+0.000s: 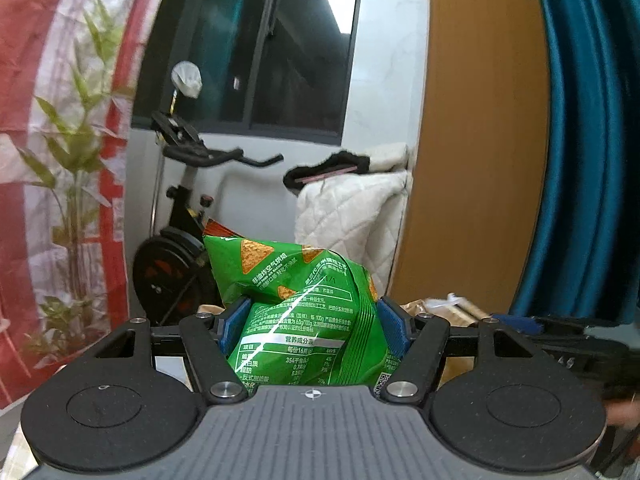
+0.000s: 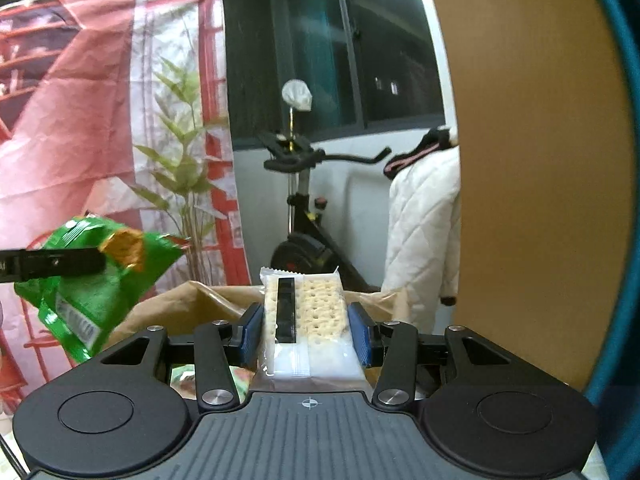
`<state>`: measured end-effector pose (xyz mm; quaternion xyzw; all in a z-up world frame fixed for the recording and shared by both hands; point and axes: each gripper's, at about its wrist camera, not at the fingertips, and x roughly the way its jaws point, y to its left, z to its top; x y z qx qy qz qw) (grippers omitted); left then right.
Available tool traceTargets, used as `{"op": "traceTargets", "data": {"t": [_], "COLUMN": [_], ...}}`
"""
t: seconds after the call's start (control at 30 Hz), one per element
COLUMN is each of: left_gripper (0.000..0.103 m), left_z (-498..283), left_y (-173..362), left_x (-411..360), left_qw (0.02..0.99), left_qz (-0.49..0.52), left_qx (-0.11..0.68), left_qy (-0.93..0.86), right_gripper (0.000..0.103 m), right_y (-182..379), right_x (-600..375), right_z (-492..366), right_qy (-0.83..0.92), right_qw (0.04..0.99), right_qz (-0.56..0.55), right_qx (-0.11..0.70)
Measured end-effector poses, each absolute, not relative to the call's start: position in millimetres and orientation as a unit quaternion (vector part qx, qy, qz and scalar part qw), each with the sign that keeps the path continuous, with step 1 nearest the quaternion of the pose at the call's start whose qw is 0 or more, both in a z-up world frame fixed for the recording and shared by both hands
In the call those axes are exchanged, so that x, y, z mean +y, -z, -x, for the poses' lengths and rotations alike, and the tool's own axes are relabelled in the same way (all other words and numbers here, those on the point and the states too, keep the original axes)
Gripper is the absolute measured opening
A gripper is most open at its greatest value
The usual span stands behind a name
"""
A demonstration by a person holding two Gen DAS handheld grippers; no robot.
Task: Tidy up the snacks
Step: 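Lift both held snacks and carry them over the cardboard box, then open both grippers to drop the snacks into the box, then move both empty tools back down to the orange bread packet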
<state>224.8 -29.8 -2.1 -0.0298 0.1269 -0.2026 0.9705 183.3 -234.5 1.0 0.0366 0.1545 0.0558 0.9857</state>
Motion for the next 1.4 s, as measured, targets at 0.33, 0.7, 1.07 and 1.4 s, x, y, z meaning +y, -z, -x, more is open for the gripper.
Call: {"op": "traceTargets", "data": {"t": [0.33,0.7,1.07,1.4], "left_gripper": [0.073,0.08,0.079,0.079], "left_z": [-276,-258,-195,-156], "left_y": [31,31,34,67], "left_x": [-43,-44,-21,-2], "left_qw": [0.953,0.951,0.956,0.955], "left_qz": [0.028,0.018,0.056,0.087], "left_qx": [0.202,0.207,0.195,0.225], "left_qy": [0.223,0.227,0.211,0.17], "right_gripper": [0.047,0.058,0.06,0.066], "right_y": [32,30,28,51], "right_x": [-222,-238,-236,-222], "right_z": [-213,-168,-118,-86], "right_qy": [-0.029,-0.016,-0.032,-0.064], "right_qw": [0.976,0.979,0.978,0.969], "right_qz": [-0.05,-0.064,-0.023,0.01], "right_qx": [0.209,0.193,0.203,0.238]}}
